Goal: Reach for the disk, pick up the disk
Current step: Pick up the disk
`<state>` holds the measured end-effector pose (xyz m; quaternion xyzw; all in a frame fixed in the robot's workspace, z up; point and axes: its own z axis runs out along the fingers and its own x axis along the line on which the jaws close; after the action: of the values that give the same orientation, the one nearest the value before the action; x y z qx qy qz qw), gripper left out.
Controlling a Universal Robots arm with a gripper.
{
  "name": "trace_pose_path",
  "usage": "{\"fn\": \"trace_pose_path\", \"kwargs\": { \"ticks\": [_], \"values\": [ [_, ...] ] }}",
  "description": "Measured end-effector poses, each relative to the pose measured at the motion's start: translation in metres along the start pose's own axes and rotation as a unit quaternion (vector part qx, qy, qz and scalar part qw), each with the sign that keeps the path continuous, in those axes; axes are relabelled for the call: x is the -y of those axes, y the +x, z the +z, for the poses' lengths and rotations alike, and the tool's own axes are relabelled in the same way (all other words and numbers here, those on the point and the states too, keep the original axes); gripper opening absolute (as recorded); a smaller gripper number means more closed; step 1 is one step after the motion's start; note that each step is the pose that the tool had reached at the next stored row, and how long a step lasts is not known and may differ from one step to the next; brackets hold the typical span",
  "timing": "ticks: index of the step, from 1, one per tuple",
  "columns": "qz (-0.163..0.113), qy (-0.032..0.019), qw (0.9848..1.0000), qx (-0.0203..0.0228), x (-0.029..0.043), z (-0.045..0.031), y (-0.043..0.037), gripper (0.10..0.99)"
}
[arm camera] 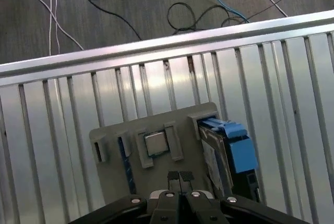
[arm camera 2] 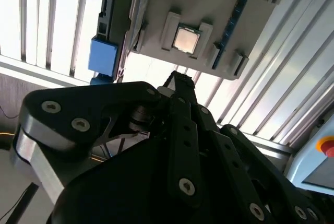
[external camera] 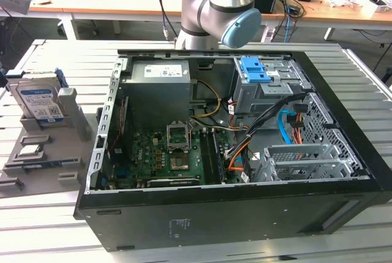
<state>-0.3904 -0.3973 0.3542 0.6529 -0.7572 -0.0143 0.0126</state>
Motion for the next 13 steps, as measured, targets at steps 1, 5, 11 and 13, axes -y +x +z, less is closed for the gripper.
{"fn": "trace_pose_path", "kwargs": {
  "ticks": [1, 5, 11, 13],
  "values": [
    [-0.006, 0.0, 1.0, -0.0002, 0.0, 0.0, 0.0, 0.106],
    [-0.052, 0.0, 0.9986, -0.002, 0.0, 0.0, 0.0, 0.106],
    [-0.085, 0.0, 0.9964, -0.0032, 0.0, 0.0, 0.0, 0.106],
    [-0.085, 0.0, 0.9964, -0.0032, 0.0, 0.0, 0.0, 0.106]
  ]
}}
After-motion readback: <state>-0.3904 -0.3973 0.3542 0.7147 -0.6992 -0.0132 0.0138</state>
